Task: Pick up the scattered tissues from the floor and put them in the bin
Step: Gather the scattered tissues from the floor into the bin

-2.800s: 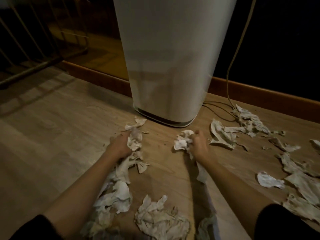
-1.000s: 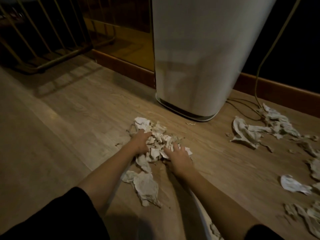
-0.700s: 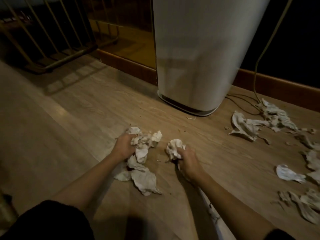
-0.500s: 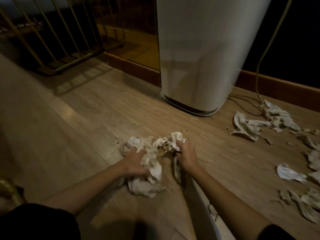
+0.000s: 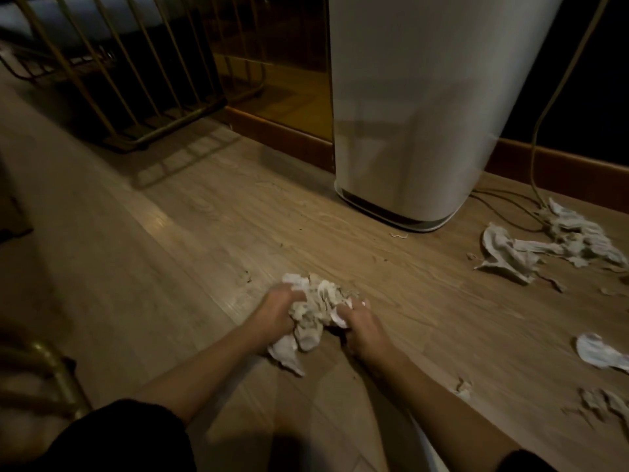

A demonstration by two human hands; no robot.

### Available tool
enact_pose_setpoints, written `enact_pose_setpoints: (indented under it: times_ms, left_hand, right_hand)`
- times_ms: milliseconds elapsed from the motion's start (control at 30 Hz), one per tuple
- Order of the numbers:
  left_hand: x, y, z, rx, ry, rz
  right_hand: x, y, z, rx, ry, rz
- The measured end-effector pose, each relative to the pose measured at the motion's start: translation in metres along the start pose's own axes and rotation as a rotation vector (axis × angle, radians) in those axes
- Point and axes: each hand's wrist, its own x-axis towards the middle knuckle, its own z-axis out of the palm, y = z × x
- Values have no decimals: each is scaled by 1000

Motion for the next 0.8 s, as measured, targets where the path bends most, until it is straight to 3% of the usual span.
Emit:
enact_pose_setpoints:
  times_ms: [167, 333, 533, 600, 733, 800]
  left_hand:
    - [45, -53, -46, -63, 216, -263]
    - [58, -76, -37, 109, -59, -476]
    - [73, -80, 3, 261, -69, -472]
    - [74, -69, 10, 274, -17, -460]
    - [72, -55, 17, 108, 96, -411]
    - [70, -52, 17, -4, 145, -388]
  right_hand:
    - [36, 32, -43, 22, 121, 103]
    - [95, 64, -84, -101, 142, 175]
    - [135, 102, -90, -248, 21, 286]
    - [132, 98, -82, -257, 71, 285]
    - [105, 72, -56, -162, 271, 264]
    - [102, 64, -55, -122, 234, 275]
